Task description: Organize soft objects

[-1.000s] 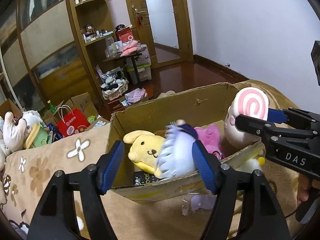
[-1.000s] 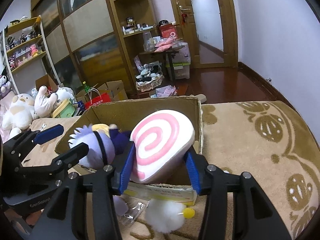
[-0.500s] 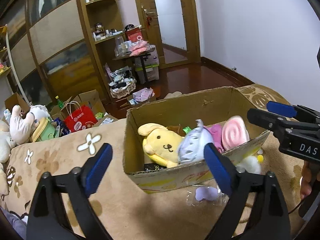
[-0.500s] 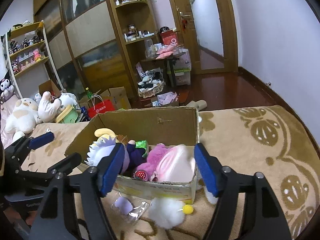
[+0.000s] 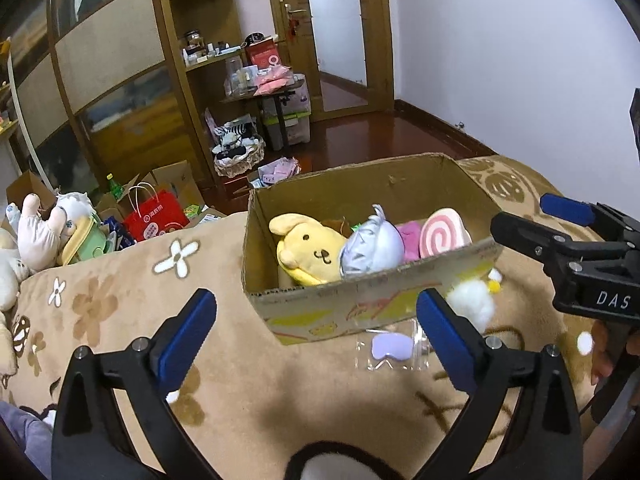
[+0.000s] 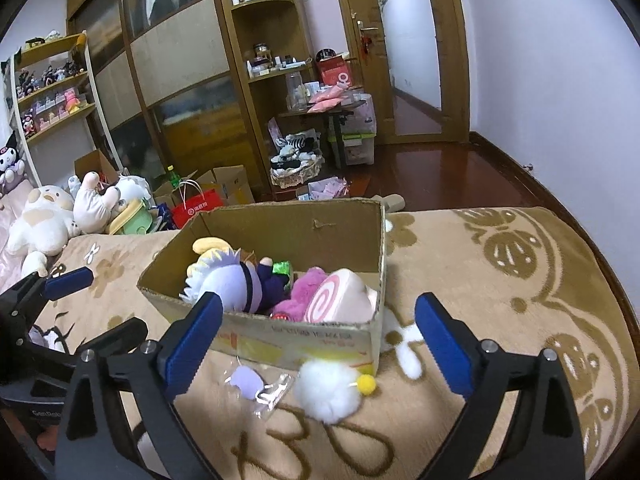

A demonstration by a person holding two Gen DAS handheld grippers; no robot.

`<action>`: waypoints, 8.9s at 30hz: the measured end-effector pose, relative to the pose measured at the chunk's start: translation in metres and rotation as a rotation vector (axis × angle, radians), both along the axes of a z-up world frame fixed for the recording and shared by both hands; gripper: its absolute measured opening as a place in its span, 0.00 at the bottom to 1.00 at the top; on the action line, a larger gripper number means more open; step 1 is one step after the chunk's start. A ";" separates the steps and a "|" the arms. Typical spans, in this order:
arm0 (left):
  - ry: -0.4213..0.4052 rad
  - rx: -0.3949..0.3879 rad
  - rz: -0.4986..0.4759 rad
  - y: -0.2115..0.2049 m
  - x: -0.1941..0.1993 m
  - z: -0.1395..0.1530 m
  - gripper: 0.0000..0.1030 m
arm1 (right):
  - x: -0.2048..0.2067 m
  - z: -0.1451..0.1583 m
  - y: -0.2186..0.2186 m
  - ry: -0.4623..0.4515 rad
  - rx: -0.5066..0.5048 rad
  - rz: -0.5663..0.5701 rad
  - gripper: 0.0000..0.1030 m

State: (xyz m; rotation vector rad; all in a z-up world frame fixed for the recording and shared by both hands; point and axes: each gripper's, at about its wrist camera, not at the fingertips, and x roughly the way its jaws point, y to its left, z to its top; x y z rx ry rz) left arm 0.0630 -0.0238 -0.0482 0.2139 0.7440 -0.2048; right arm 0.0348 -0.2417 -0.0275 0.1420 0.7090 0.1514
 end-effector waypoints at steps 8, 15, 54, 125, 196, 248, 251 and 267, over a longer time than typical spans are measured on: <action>0.046 0.019 -0.024 -0.008 -0.009 -0.006 0.97 | -0.015 -0.009 -0.006 0.043 -0.017 -0.006 0.98; 0.110 0.023 -0.030 -0.010 0.001 -0.019 0.97 | -0.011 -0.021 -0.006 0.080 -0.023 -0.017 0.99; 0.356 0.062 -0.149 -0.058 0.039 -0.130 0.97 | 0.035 -0.118 -0.013 0.341 0.041 -0.054 0.99; 0.240 -0.033 0.009 -0.011 -0.016 -0.059 0.61 | -0.020 -0.064 -0.009 0.258 0.056 -0.003 0.39; -0.137 -0.074 0.142 0.032 -0.017 0.034 0.97 | -0.003 0.026 -0.001 -0.090 0.078 -0.017 1.00; -0.247 -0.141 0.134 0.049 -0.136 0.067 0.97 | -0.142 0.049 -0.025 -0.242 -0.019 -0.098 1.00; -0.243 -0.135 0.127 0.046 -0.135 0.066 0.97 | -0.142 0.048 -0.027 -0.240 -0.022 -0.107 1.00; -0.220 -0.096 0.135 0.038 -0.130 0.060 0.97 | -0.142 0.043 -0.026 -0.231 -0.027 -0.119 1.00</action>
